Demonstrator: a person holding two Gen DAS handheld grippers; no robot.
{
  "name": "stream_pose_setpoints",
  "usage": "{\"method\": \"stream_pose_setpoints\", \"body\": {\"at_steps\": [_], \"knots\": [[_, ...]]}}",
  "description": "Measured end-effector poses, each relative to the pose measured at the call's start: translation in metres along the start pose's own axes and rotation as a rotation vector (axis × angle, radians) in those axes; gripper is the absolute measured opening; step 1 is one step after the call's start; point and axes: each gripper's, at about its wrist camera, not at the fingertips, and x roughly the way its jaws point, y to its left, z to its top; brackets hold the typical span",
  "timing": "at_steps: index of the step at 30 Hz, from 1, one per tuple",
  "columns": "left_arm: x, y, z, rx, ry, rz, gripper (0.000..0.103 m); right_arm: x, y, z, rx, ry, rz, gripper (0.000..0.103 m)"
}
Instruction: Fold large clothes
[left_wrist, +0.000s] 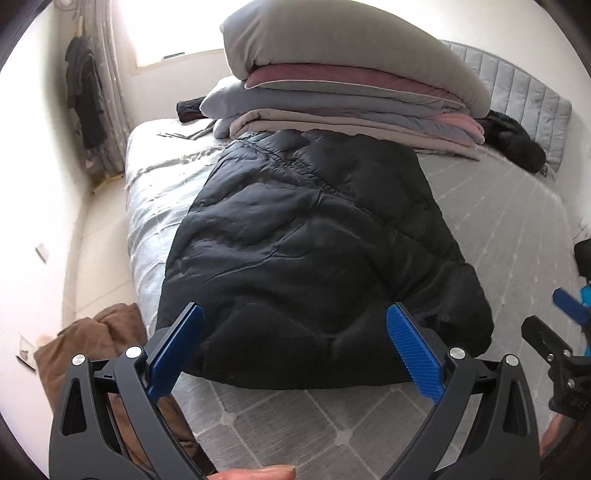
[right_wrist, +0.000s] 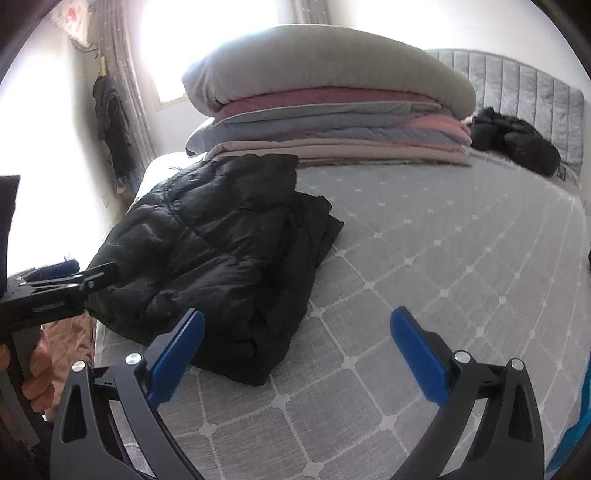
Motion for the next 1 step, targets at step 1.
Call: {"method": "stream_pose_setpoints", "body": {"at_steps": [1], "knots": [[-0.001, 0.0, -0.0006, 0.001, 0.0, 0.004, 0.095, -0.0014, 0.003, -0.0001, -0.01, -0.004, -0.002, 0.097]]}}
